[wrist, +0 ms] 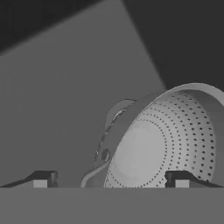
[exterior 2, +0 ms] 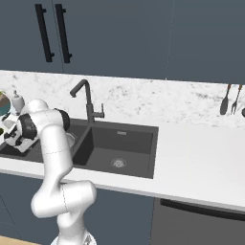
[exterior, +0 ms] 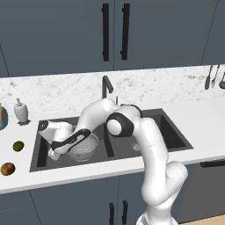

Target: Put the colander in the sink, put the pear, mango in the colander, and turn on the sink faucet and pour water over the colander.

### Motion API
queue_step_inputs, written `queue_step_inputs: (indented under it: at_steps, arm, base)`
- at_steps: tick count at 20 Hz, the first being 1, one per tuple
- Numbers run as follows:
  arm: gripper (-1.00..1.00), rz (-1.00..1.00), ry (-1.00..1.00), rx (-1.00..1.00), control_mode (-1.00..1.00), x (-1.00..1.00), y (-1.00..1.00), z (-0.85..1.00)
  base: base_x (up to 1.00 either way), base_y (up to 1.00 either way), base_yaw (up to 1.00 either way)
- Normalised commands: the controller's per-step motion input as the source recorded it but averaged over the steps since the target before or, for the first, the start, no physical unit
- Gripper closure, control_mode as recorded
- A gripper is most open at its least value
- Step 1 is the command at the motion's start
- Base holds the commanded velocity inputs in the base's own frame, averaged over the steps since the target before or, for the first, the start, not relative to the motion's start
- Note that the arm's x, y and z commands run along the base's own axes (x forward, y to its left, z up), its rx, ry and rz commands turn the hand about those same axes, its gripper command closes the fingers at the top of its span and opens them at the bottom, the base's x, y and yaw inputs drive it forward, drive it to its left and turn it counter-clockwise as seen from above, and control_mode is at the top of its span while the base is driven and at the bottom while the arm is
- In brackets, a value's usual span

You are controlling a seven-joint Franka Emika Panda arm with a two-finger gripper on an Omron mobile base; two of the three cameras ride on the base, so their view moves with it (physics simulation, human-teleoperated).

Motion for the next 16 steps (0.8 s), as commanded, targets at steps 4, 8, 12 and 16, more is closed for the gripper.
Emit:
queue_step_inputs:
  at_steps: [4,8,12,16]
  arm:
    - [-1.0,0.0,-0.23,0.11,-1.0,-0.43,0.18,0.52]
    - [-1.0,-0.03,-0.15,0.2,-1.0,-0.41,0.01,0.57]
    - [-1.0,-0.13,-0.07,0.27,-1.0,-0.36,0.02,0.64]
    - [-1.0,-0.22,-0.06,0.33,-1.0,-0.5,0.09,0.53]
  base:
    - [0.0,0.0,0.0]
    - [0.0,0.0,0.0]
    - [0.0,0.0,0.0]
    - [0.0,0.0,0.0]
